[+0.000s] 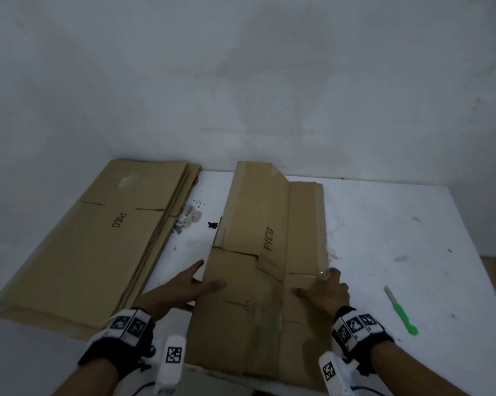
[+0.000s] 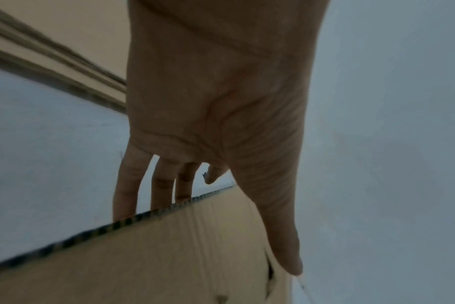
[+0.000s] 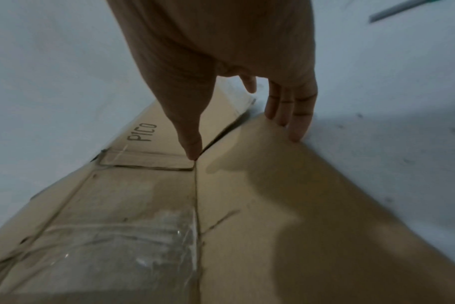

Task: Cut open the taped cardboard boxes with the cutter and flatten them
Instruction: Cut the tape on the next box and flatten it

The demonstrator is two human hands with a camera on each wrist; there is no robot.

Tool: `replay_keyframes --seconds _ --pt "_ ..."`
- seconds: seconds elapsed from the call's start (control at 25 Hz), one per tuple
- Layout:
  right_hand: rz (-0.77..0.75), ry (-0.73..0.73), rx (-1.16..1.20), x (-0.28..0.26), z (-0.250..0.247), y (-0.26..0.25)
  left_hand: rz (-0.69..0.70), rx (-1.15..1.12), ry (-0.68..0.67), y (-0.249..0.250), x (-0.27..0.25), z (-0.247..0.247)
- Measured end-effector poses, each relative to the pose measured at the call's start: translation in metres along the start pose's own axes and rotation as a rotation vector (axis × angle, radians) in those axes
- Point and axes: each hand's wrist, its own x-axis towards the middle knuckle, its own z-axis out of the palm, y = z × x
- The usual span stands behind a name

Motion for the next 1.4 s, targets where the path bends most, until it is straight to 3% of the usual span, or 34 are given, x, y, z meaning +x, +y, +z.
replay_keyframes --seconds 0.2,0.44,0.64,0.72,0.84,1.08,1.16,1.28,1.4 --pt "0.022 -0.002 -0.065 -0.02 0.009 0.006 0.043 0.311 0.171 -0.004 0.026 0.024" --pt "0.016 -0.019 -0.08 -0.034 0.017 0.019 -0.078 0.411 0.348 -0.021 0.034 0.017" --pt "0.022 -0.055 -0.052 -0.039 0.016 0.029 -0.145 0.459 0.394 -0.027 0.034 0.026" --pt "0.029 -0.079 -0.03 -0.038 0.014 0.032 -0.113 0.291 0.347 -0.022 0.031 0.024" --pt "0.013 -0.114 0.171 -0.032 0.009 0.038 0.007 -0.182 0.152 0.0 0.013 0.017" --pt "0.071 -0.122 0.529 -0.03 -0.004 0.038 0.113 -0.299 -0.019 0.069 -0.025 0.007" --pt "0.088 -0.259 0.62 -0.037 -0.013 0.03 0.128 -0.351 -0.061 0.087 -0.043 0.006" --pt "0.119 -0.581 0.934 -0.046 -0.015 0.018 0.134 -0.461 -0.076 0.098 -0.056 0.002" --pt "0.151 -0.732 1.178 -0.051 -0.006 0.01 0.106 -0.566 -0.097 0.091 -0.06 0.0"
